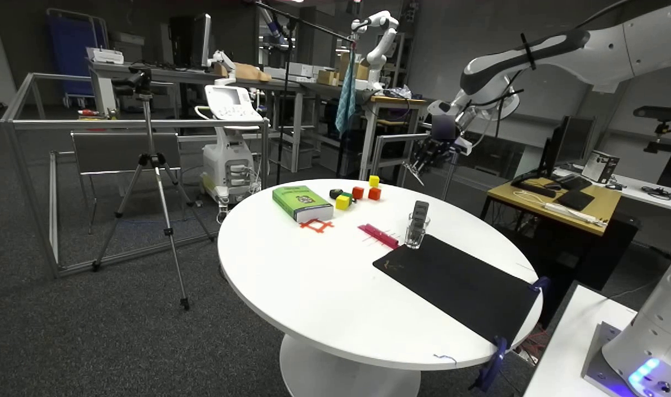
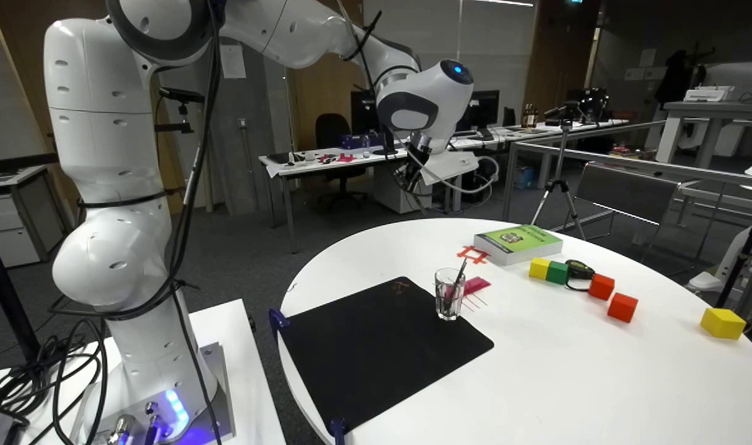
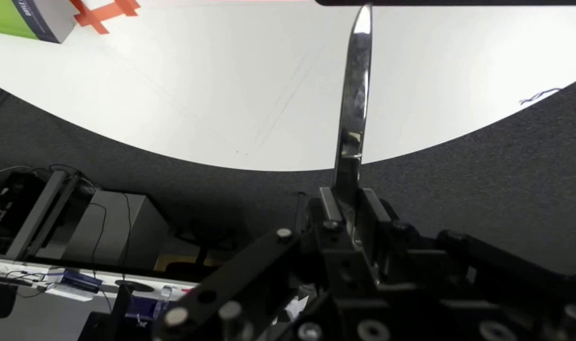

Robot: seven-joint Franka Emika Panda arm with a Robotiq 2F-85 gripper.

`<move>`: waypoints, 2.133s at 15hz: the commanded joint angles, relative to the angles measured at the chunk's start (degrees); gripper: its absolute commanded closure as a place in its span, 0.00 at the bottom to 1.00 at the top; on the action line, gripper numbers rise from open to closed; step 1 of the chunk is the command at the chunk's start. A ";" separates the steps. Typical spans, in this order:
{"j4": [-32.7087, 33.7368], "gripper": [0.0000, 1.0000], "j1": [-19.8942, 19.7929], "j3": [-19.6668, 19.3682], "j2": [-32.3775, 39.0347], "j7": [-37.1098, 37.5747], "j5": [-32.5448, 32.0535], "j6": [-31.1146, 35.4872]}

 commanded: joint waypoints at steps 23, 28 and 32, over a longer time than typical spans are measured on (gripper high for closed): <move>16.81 0.96 -6.70 -5.80 18.80 -0.87 8.33 -22.62; 14.99 0.84 -6.35 -6.45 19.49 -0.56 7.88 -20.64; 15.04 0.96 -6.45 -6.35 20.13 -0.51 7.92 -21.00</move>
